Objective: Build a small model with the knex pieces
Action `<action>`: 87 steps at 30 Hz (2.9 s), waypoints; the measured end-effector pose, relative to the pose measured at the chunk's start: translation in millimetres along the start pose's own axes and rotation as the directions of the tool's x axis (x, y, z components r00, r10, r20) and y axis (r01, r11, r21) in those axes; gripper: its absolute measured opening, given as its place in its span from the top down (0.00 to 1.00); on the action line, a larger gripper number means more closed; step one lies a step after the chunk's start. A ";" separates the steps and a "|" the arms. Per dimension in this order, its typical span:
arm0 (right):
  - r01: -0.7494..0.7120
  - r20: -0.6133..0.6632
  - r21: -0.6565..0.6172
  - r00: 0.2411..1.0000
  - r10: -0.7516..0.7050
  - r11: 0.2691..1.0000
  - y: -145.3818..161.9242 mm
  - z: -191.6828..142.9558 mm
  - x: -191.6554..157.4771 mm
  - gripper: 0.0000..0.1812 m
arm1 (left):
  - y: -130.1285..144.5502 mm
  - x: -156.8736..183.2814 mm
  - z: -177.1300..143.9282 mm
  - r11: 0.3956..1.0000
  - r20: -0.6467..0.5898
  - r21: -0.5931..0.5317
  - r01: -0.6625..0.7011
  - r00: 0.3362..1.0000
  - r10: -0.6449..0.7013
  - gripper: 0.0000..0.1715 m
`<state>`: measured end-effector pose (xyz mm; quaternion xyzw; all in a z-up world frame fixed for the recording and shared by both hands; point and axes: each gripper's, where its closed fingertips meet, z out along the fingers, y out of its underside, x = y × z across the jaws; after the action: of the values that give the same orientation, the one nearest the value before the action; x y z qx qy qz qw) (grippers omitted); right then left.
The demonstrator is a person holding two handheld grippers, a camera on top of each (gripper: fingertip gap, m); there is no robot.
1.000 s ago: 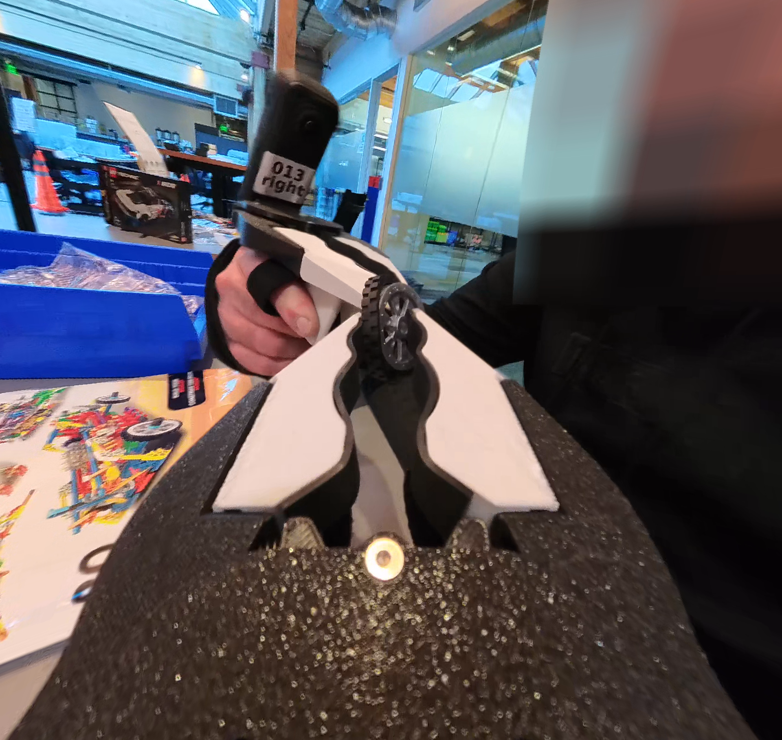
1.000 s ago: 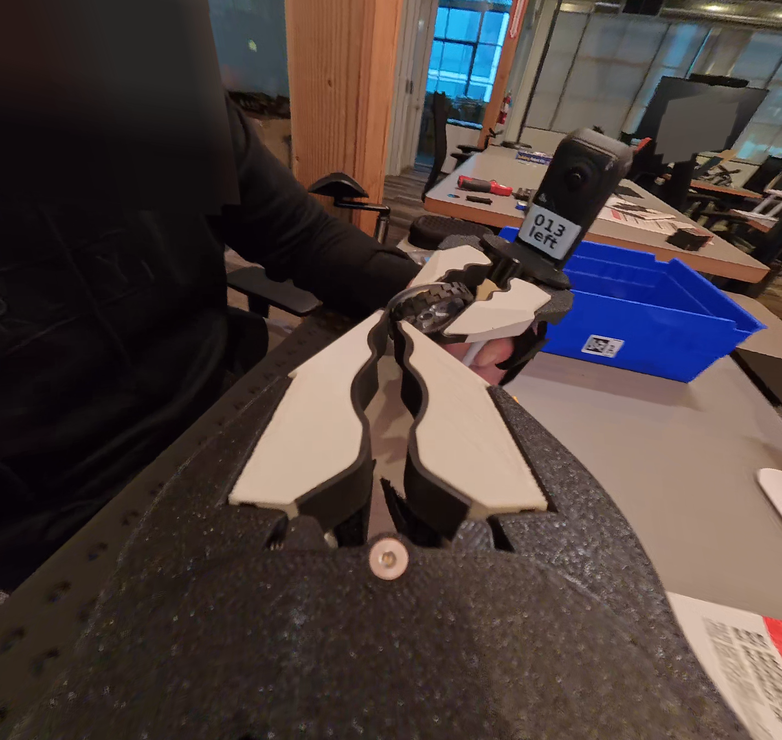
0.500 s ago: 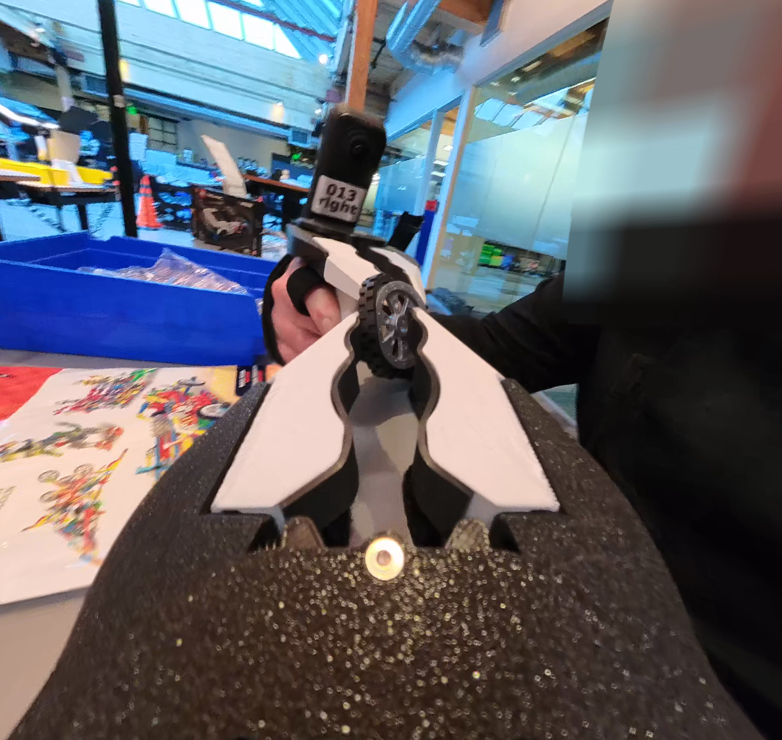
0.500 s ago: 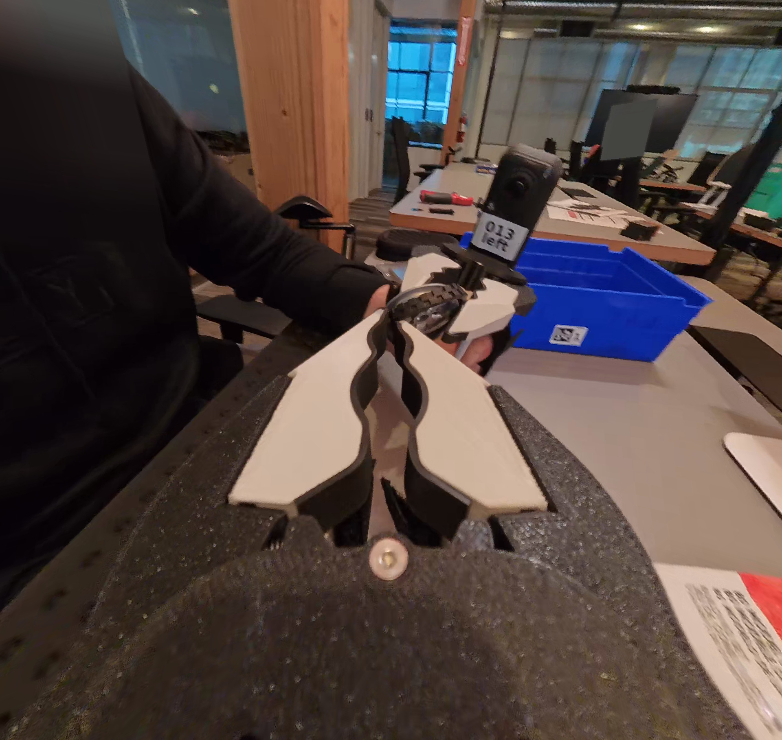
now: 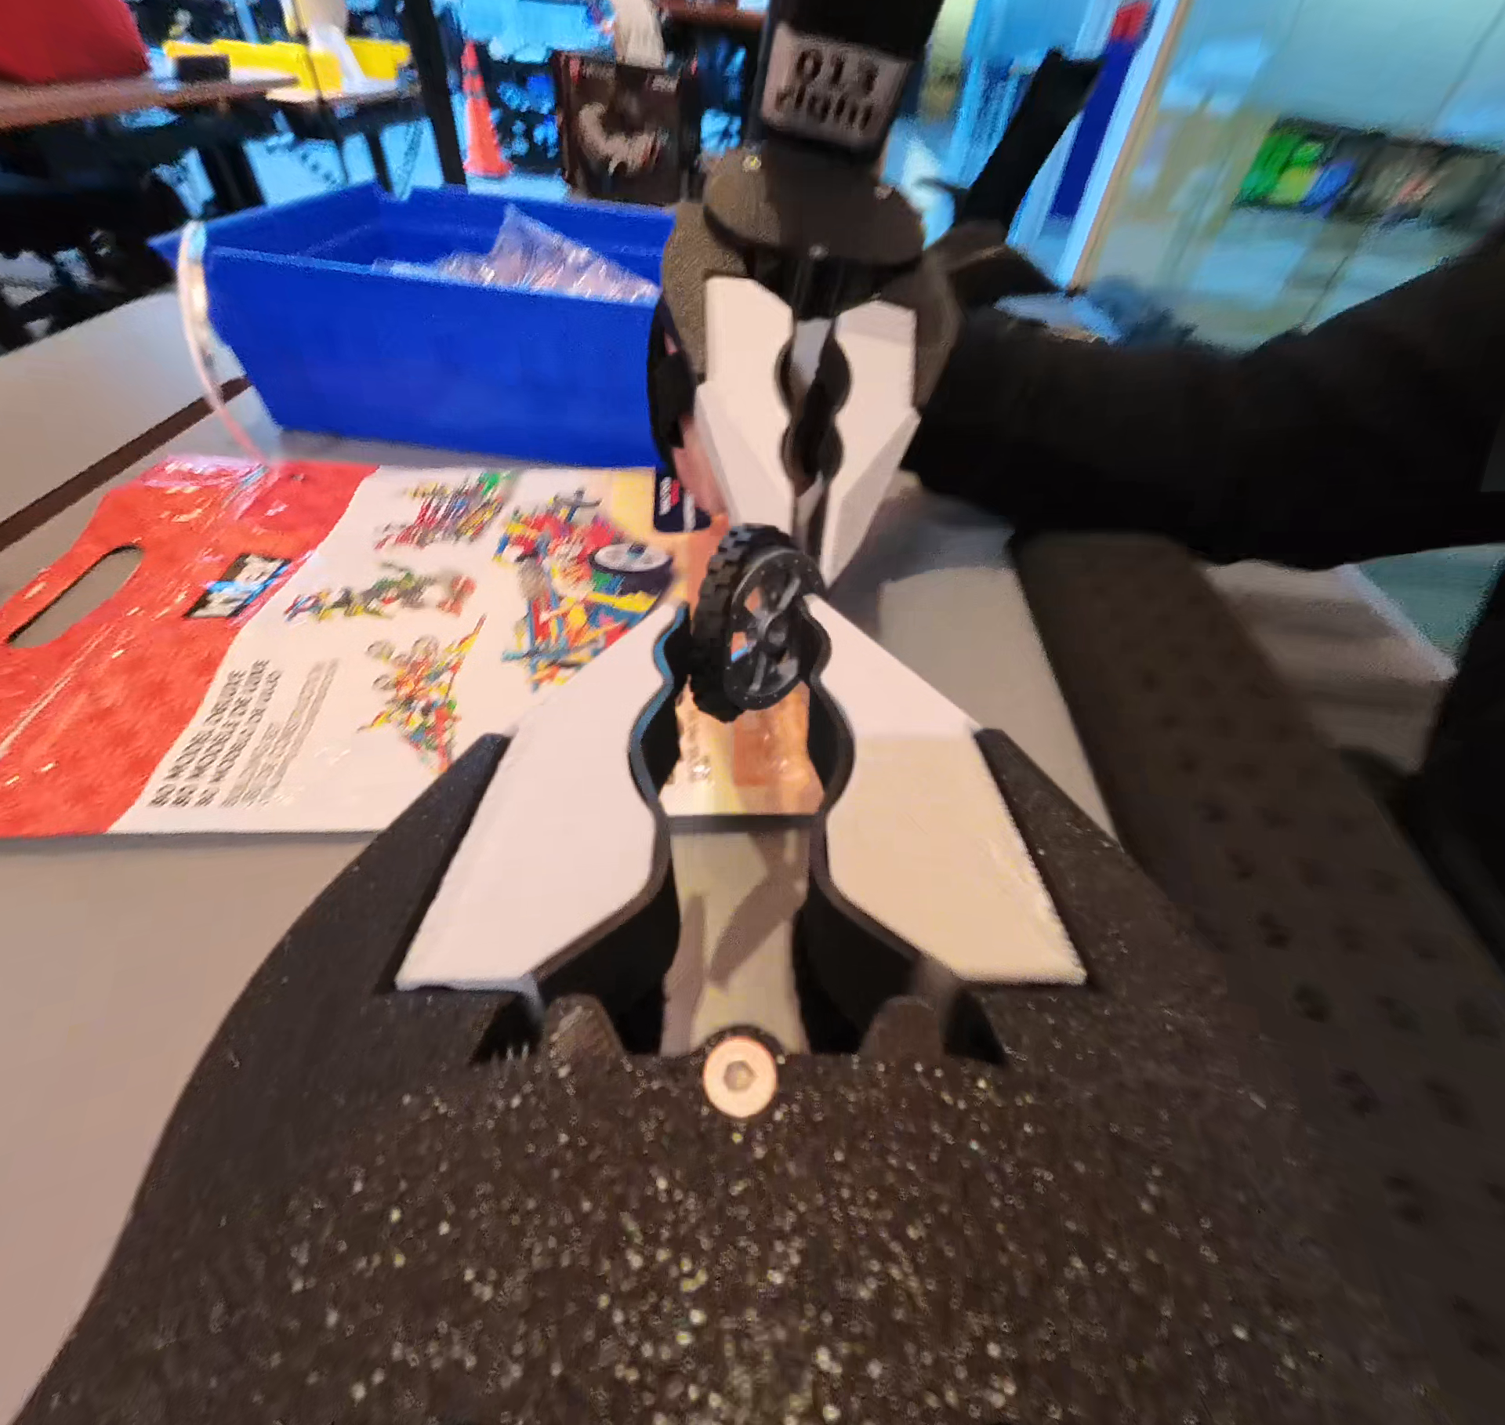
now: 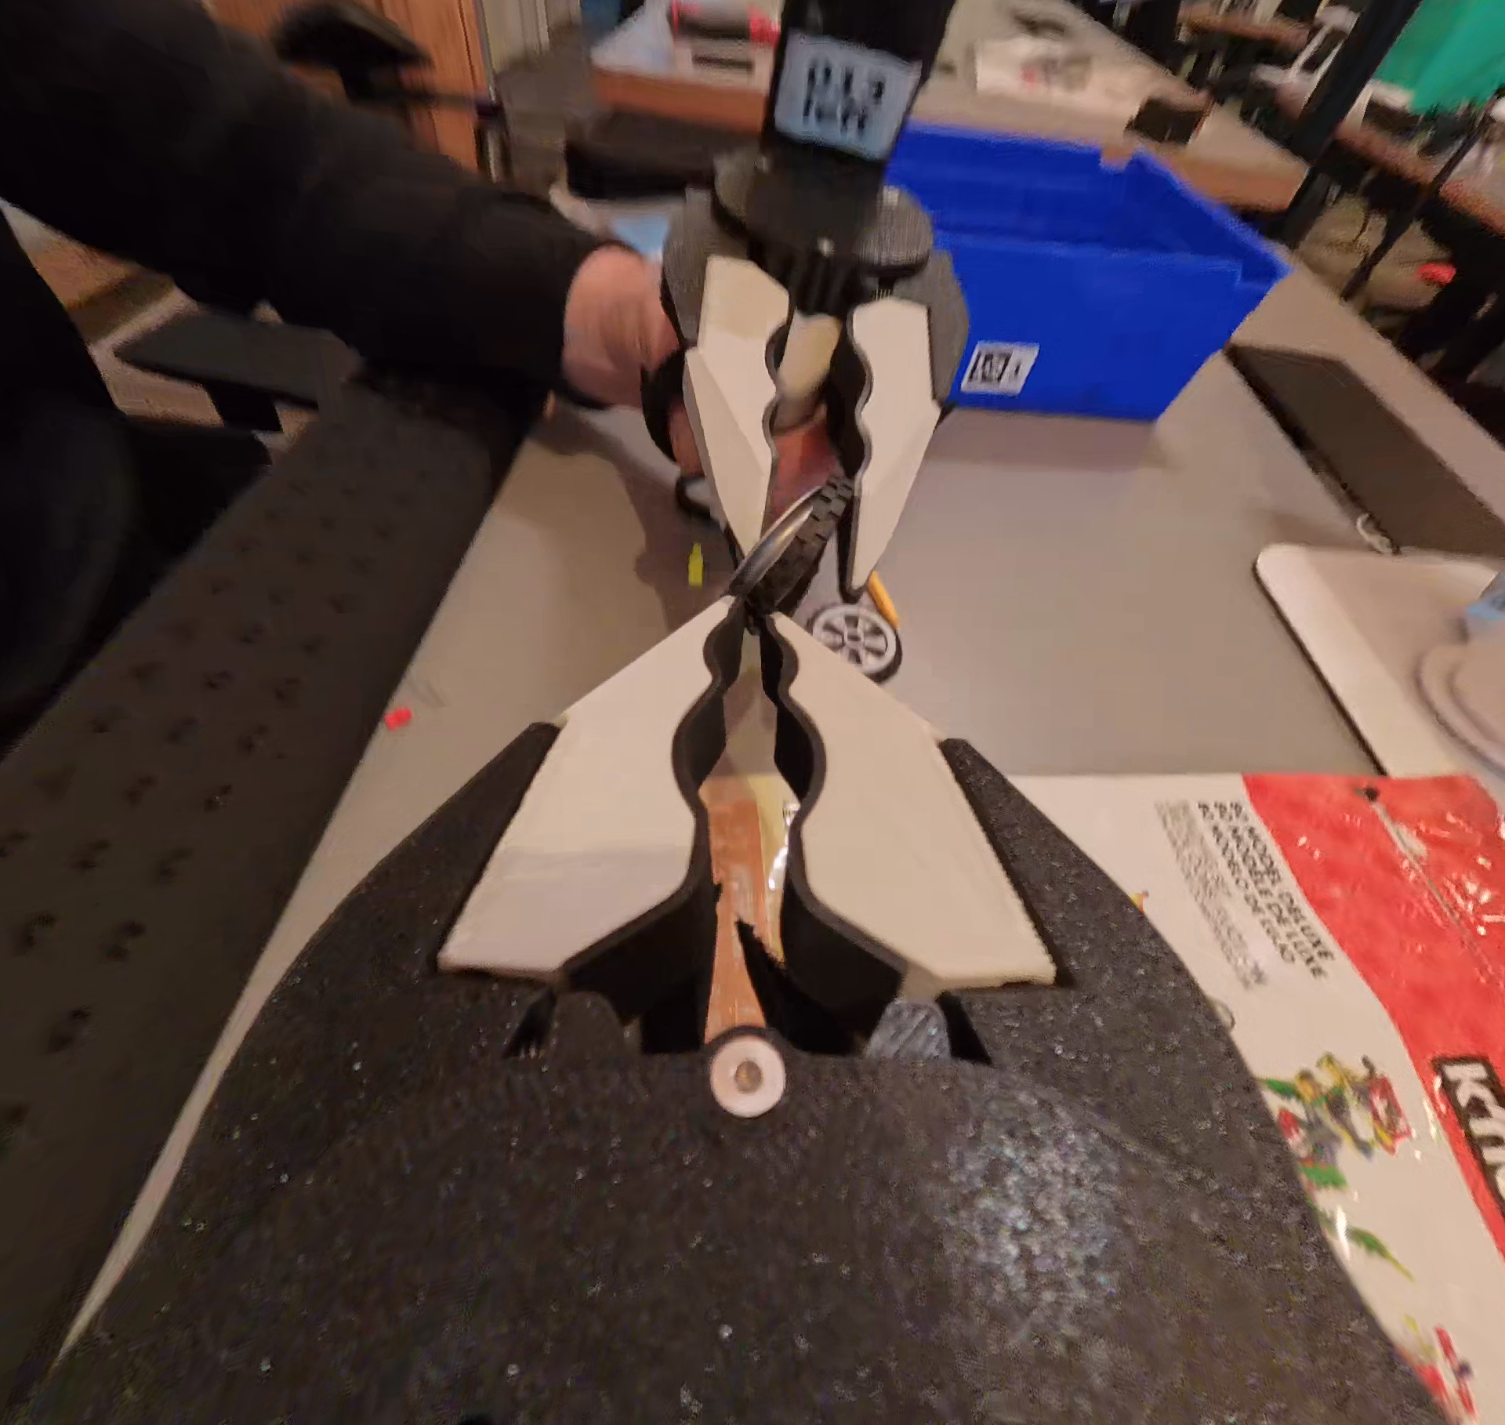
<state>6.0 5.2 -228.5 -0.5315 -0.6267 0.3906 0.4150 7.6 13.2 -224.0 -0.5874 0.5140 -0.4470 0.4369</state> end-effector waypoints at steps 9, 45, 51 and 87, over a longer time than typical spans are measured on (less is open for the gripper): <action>0.036 0.074 -0.168 0.997 -0.024 0.985 28.7 9.9 -19.3 0.99 | 42.4 5.5 14.2 0.909 0.055 -0.329 -0.255 0.956 0.288 0.80; 0.006 0.239 -0.243 0.969 0.054 0.970 46.4 40.0 -58.5 0.93 | 105.9 48.1 8.7 0.548 -0.145 -0.602 -0.582 0.754 0.641 0.98; -0.032 0.170 -0.300 0.982 0.086 0.953 54.3 38.1 -49.1 0.91 | 108.5 54.5 -0.4 0.574 -0.141 -0.584 -0.574 0.768 0.624 0.88; 0.060 0.097 -0.363 0.995 -0.026 0.930 60.2 49.5 -62.6 0.93 | 104.6 65.3 -17.8 0.806 -0.158 -0.540 -0.243 0.970 0.187 0.76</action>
<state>-14.0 -51.4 -308.5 -0.5673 -0.7179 0.2818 0.2886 -27.4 -62.1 -317.0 -0.6044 0.7054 -0.2537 0.2698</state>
